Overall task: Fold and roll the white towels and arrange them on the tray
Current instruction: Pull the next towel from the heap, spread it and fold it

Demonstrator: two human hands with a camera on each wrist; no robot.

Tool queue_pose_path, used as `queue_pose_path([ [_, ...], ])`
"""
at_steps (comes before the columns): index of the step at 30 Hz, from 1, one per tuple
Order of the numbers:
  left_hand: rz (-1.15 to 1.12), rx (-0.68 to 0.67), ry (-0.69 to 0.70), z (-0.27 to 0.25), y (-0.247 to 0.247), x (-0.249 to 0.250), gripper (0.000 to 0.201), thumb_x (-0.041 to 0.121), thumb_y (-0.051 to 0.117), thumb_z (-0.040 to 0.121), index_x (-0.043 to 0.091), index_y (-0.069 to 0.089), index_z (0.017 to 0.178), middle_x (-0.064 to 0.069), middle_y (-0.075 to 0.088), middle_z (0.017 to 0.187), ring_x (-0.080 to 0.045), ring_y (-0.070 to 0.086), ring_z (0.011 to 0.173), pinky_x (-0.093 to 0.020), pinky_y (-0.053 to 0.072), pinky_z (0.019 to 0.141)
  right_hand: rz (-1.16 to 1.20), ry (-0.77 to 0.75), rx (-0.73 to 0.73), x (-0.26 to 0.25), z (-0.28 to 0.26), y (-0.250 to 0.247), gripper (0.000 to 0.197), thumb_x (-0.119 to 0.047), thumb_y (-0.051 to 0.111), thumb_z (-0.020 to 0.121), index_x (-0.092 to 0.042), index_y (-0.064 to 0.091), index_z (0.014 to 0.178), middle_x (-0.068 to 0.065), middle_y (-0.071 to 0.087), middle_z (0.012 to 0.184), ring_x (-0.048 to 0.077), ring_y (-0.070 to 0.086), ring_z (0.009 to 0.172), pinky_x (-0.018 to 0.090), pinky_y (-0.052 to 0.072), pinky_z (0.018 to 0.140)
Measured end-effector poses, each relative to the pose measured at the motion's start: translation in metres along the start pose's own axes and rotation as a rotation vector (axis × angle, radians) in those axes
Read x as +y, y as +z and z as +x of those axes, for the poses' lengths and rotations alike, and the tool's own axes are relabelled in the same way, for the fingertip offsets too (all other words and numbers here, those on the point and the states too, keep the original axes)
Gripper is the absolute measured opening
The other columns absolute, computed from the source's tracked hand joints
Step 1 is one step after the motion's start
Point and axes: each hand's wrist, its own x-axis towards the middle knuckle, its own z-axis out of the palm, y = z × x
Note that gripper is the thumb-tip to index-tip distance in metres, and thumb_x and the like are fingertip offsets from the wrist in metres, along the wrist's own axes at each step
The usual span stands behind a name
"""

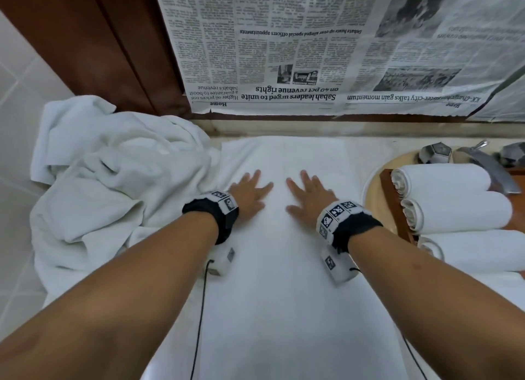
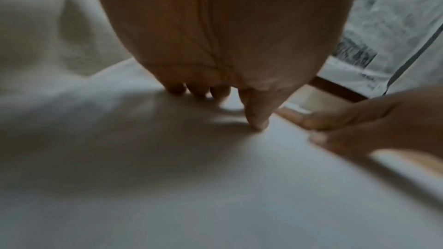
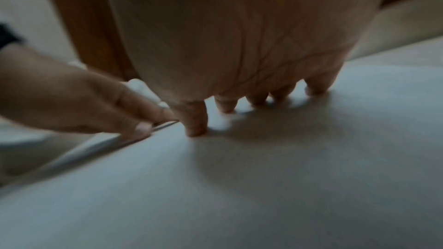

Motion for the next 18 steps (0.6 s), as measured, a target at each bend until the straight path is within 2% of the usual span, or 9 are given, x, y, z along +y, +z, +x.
queue_pose_path([
  [2, 0.045, 0.015, -0.087, 0.008, 0.001, -0.019, 0.063, 0.038, 0.03, 0.106, 0.026, -0.004, 0.157, -0.012, -0.02, 0.162, -0.035, -0.009, 0.15, -0.045, 0.007, 0.12, 0.08, 0.131, 0.028, 0.018, 0.008, -0.005, 0.07, -0.052, 0.033, 0.102, -0.036, -0.007, 0.157, 0.003, -0.024, 0.163, 0.029, -0.012, 0.152, 0.055, 0.011, 0.121],
  [5, -0.082, 0.101, -0.179, 0.013, -0.026, -0.022, 0.06, 0.032, 0.031, 0.106, 0.017, 0.005, 0.158, -0.014, -0.01, 0.164, -0.034, 0.003, 0.151, -0.041, 0.016, 0.119, 0.108, 0.281, 0.058, 0.03, 0.014, -0.024, 0.07, -0.046, 0.037, 0.101, -0.032, 0.0, 0.158, 0.007, -0.018, 0.165, 0.034, -0.006, 0.152, 0.055, 0.016, 0.12],
  [7, -0.147, 0.188, -0.099, 0.018, -0.033, -0.006, 0.056, 0.029, 0.032, 0.106, 0.019, 0.012, 0.157, -0.011, -0.002, 0.165, -0.03, 0.008, 0.151, -0.042, 0.016, 0.121, 0.039, 0.201, 0.089, 0.021, 0.013, -0.024, 0.072, -0.046, 0.039, 0.101, -0.032, -0.003, 0.158, 0.009, -0.021, 0.164, 0.034, -0.008, 0.152, 0.053, 0.016, 0.121],
  [8, -0.145, 0.186, -0.053, 0.02, -0.032, 0.001, 0.056, 0.033, 0.032, 0.106, 0.024, 0.011, 0.157, -0.007, -0.003, 0.165, -0.028, 0.005, 0.151, -0.045, 0.012, 0.121, 0.019, 0.117, 0.099, 0.015, 0.012, -0.018, 0.073, -0.047, 0.039, 0.102, -0.032, -0.006, 0.158, 0.008, -0.023, 0.163, 0.033, -0.01, 0.152, 0.051, 0.014, 0.122],
  [10, -0.038, 0.097, -0.064, 0.027, -0.019, -0.003, 0.063, 0.046, 0.031, 0.104, 0.03, 0.001, 0.157, -0.006, -0.014, 0.164, -0.029, -0.007, 0.151, -0.05, 0.005, 0.121, 0.031, 0.003, 0.091, 0.012, 0.009, -0.003, 0.073, -0.053, 0.035, 0.101, -0.035, -0.008, 0.158, 0.005, -0.025, 0.163, 0.029, -0.012, 0.152, 0.049, 0.008, 0.122],
  [11, 0.003, 0.082, -0.112, 0.029, -0.012, -0.013, 0.07, 0.054, 0.03, 0.102, 0.028, -0.006, 0.157, -0.008, -0.02, 0.163, -0.031, -0.011, 0.15, -0.05, 0.002, 0.12, 0.051, 0.007, 0.086, 0.015, 0.009, 0.0, 0.073, -0.056, 0.033, 0.101, -0.035, -0.008, 0.157, 0.004, -0.025, 0.163, 0.028, -0.013, 0.152, 0.05, 0.007, 0.122],
  [13, 0.028, 0.12, -0.229, 0.029, -0.01, -0.034, 0.083, 0.064, 0.029, 0.097, 0.022, -0.012, 0.156, -0.009, -0.024, 0.161, -0.03, -0.015, 0.15, -0.048, -0.001, 0.12, 0.109, 0.13, 0.082, 0.029, 0.014, -0.005, 0.074, -0.059, 0.031, 0.1, -0.034, -0.008, 0.157, 0.004, -0.024, 0.163, 0.028, -0.012, 0.152, 0.051, 0.007, 0.122],
  [16, 0.002, 0.192, -0.325, 0.029, -0.019, -0.03, 0.077, 0.053, 0.031, 0.101, 0.017, -0.009, 0.156, -0.008, -0.019, 0.163, -0.024, -0.012, 0.151, -0.048, -0.002, 0.12, 0.115, 0.323, 0.07, 0.044, 0.016, -0.025, 0.076, -0.056, 0.035, 0.099, -0.029, -0.005, 0.158, 0.009, -0.021, 0.164, 0.032, -0.008, 0.152, 0.053, 0.011, 0.122],
  [18, 0.041, 0.234, -0.228, 0.028, -0.015, -0.007, 0.071, 0.047, 0.031, 0.103, 0.022, -0.007, 0.157, -0.005, -0.016, 0.164, -0.024, -0.009, 0.151, -0.049, -0.002, 0.12, 0.057, 0.266, 0.11, 0.035, 0.013, -0.031, 0.078, -0.054, 0.038, 0.1, -0.029, -0.007, 0.158, 0.01, -0.023, 0.163, 0.032, -0.01, 0.152, 0.051, 0.01, 0.123],
])
